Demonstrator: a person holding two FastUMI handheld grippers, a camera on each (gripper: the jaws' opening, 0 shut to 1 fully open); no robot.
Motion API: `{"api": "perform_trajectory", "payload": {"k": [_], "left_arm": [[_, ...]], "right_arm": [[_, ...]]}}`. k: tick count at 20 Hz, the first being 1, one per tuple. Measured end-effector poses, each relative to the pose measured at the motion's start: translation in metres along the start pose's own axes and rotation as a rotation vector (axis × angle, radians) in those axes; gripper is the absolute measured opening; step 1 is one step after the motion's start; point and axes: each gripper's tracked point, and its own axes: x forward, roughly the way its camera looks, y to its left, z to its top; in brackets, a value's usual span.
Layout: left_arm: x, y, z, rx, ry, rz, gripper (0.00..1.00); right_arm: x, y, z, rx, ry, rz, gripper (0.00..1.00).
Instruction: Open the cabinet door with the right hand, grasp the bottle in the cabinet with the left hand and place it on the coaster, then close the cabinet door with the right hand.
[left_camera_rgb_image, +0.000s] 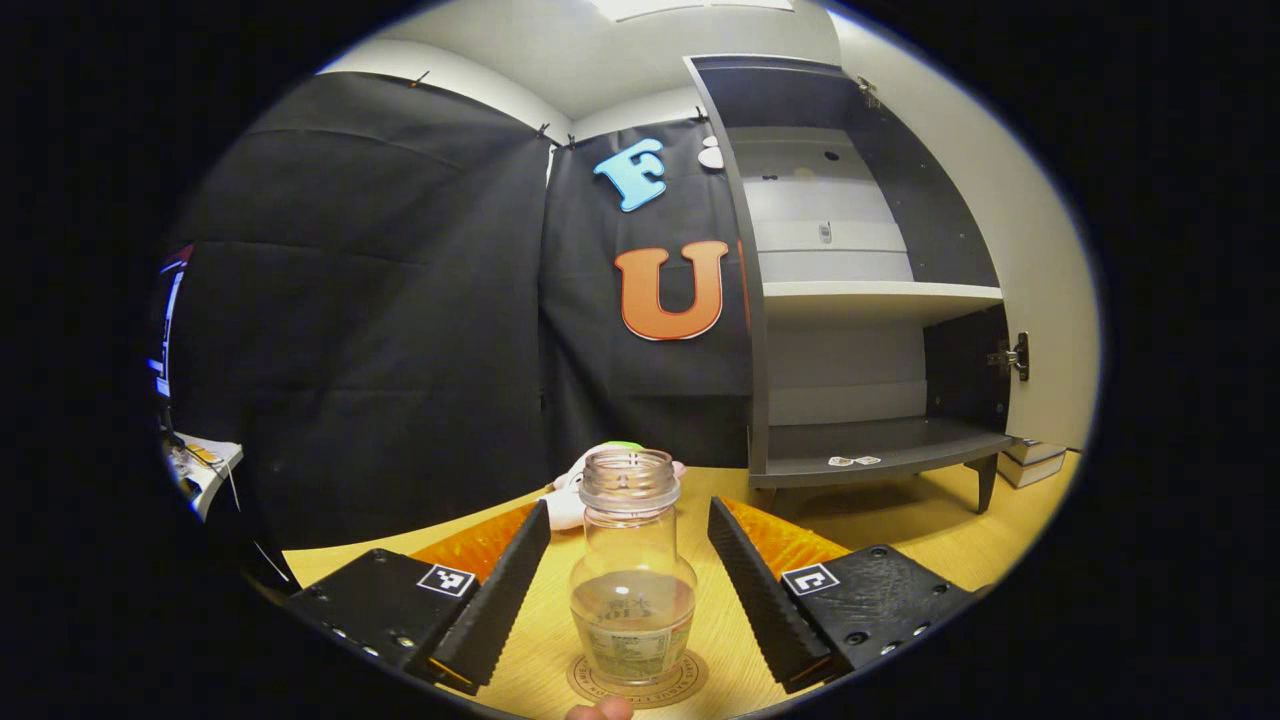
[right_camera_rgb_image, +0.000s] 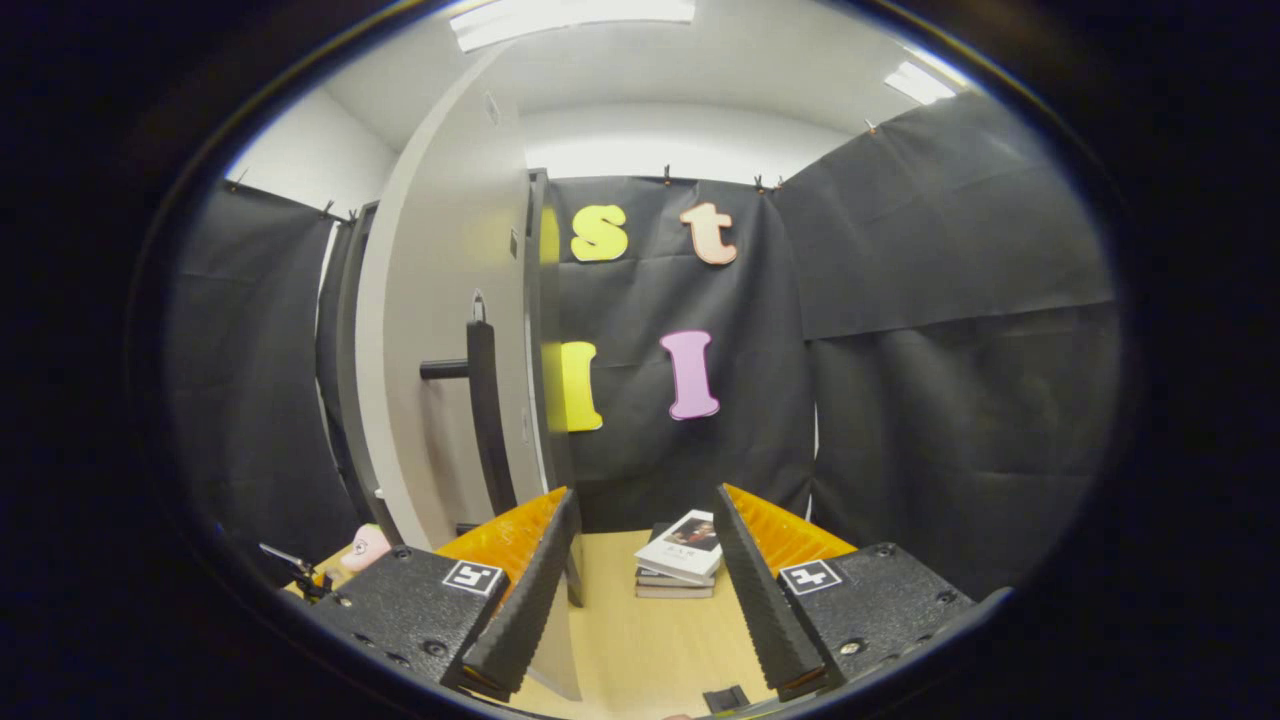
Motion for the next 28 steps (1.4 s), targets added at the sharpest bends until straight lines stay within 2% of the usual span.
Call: {"api": "perform_trajectory", "payload": {"k": [4,7,10,14,18,23,26,28], "left_arm": [[-0.006,0.003,0.023,0.006,-0.016,0.001,0.96],[-0.017,-0.004,0.058,0.0,-0.058,-0.028,0.96],[-0.025,-0.019,0.094,-0.01,-0.088,-0.094,0.96],[-0.035,-0.03,0.149,-0.03,-0.123,-0.144,0.96],[-0.044,-0.047,0.189,0.01,-0.13,-0.212,0.95],[-0.053,-0.072,0.206,0.036,-0.067,-0.316,0.95],[-0.064,-0.078,0.227,0.042,-0.096,-0.344,0.96],[-0.072,-0.085,0.235,0.034,-0.102,-0.374,0.96]], "right_arm": [[0.003,-0.002,-0.004,0.007,-0.002,0.005,0.86],[0.006,0.0,-0.01,0.029,-0.004,0.023,0.86],[0.014,-0.002,-0.015,0.034,-0.003,0.034,0.86],[0.024,0.004,-0.014,0.025,-0.029,0.068,0.86],[0.029,0.004,-0.01,-0.026,-0.063,0.07,0.86],[0.033,0.003,-0.012,-0.026,-0.072,0.077,0.86],[0.035,0.004,-0.009,-0.003,-0.104,0.07,0.86],[0.035,0.012,-0.01,0.023,-0.106,0.097,0.86]]}}
